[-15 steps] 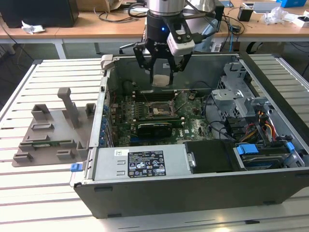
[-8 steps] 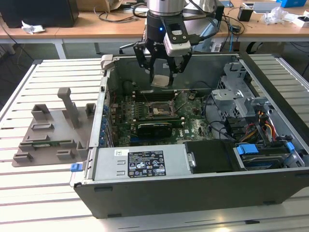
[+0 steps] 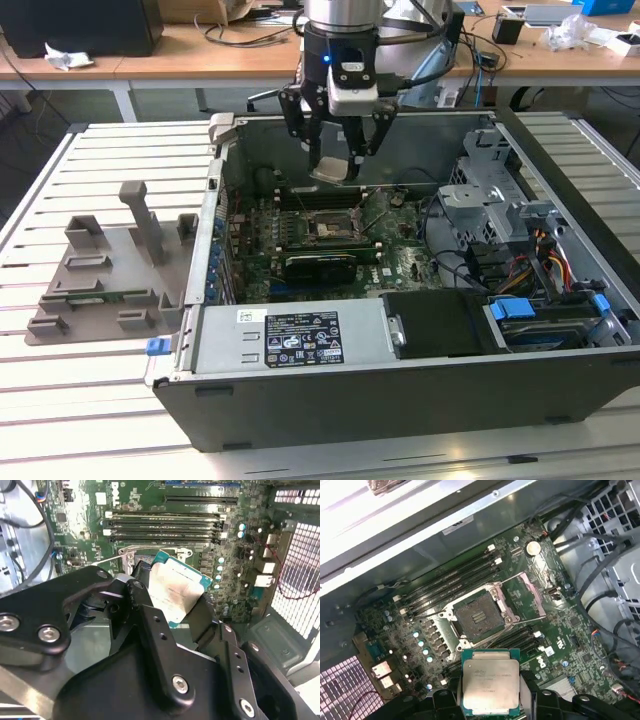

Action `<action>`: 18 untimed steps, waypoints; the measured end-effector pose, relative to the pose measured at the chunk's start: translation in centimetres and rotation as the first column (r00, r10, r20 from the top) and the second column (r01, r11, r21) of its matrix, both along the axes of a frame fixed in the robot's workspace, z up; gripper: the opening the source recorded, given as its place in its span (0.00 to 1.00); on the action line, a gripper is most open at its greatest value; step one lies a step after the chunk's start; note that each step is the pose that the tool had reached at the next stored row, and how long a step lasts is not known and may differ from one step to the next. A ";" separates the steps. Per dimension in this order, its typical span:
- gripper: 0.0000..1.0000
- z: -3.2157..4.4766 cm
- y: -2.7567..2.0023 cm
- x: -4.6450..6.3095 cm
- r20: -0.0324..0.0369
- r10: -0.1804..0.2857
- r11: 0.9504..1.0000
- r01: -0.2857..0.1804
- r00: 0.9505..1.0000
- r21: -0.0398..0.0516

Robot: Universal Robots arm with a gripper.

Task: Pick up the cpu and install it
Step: 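Place the cpu into insertion slot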

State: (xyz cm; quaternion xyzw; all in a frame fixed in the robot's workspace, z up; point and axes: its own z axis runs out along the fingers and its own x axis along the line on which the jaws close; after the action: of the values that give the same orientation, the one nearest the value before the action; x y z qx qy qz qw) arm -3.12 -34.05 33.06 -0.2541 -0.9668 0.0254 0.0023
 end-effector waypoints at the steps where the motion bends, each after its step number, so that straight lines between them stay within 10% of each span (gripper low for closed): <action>1: 0.54 -0.01 0.00 0.0 0.000 -0.037 0.999 0.037 0.999 -0.001; 10: 0.54 -0.11 0.00 0.0 0.001 -0.211 0.978 0.211 0.978 -0.008; 13: 0.54 -0.16 0.00 0.0 0.003 -0.268 0.963 0.268 0.963 -0.016; 18: 0.54 -0.27 0.00 0.0 0.008 -0.377 0.926 0.377 0.926 -0.030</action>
State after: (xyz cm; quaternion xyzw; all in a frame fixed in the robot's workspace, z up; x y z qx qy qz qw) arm -3.12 -34.05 32.79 -0.4352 -0.8995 0.0389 0.0024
